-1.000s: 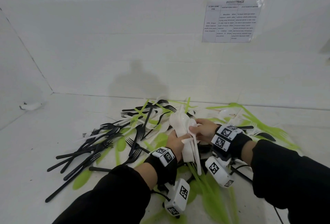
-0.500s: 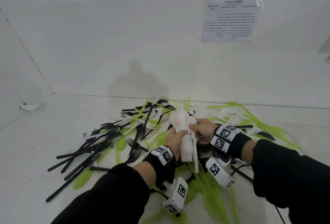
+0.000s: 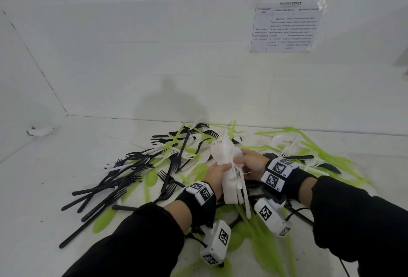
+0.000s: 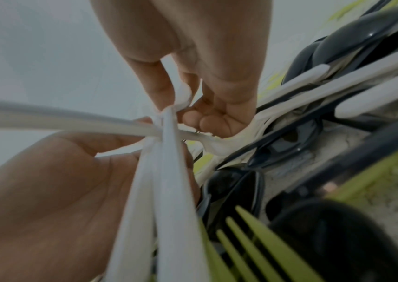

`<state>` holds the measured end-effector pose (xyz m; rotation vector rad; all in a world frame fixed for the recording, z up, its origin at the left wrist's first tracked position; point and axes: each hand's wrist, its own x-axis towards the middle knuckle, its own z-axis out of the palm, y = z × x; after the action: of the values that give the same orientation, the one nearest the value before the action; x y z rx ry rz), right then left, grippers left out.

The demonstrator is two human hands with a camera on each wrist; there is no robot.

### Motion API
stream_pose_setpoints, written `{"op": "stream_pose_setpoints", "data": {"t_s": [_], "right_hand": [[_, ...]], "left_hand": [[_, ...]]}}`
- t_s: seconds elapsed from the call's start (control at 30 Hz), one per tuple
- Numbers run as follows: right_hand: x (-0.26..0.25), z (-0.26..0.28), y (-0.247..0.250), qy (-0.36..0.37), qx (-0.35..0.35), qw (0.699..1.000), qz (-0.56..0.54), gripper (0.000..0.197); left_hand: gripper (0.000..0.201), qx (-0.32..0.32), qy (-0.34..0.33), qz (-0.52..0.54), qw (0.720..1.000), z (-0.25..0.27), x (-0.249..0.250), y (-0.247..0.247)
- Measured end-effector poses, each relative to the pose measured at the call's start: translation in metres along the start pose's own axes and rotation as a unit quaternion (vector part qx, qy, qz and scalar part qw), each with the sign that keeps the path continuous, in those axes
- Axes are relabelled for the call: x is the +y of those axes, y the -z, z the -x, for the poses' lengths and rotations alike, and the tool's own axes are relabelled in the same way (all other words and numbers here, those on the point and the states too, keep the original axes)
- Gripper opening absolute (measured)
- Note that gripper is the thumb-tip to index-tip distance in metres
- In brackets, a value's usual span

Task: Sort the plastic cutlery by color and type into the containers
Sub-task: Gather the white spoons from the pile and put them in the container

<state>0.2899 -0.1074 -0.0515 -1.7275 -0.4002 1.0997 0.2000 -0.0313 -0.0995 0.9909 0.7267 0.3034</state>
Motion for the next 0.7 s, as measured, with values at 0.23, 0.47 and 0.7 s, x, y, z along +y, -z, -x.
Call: {"op": "stream_pose_setpoints", "data": {"t_s": [0.23, 0.47, 0.7], "right_hand": [[-0.006, 0.002, 0.001, -0.034, 0.029, 0.998, -0.044, 0.017], [-0.001, 0.001, 0.000, 0.020, 0.070, 0.997, 0.021, 0.026], [-0.010, 0.003, 0.018, 0.129, 0.146, 0.980, 0.046, 0.011]], "left_hand": [[0.038, 0.007, 0.020, -0.022, 1.000, 0.007, 0.004, -0.004], [0.029, -0.019, -0.027, -0.010, 0.999, 0.006, -0.001, -0.006], [0.011, 0.000, -0.031, -0.010, 0.999, 0.008, 0.005, -0.005]]}}
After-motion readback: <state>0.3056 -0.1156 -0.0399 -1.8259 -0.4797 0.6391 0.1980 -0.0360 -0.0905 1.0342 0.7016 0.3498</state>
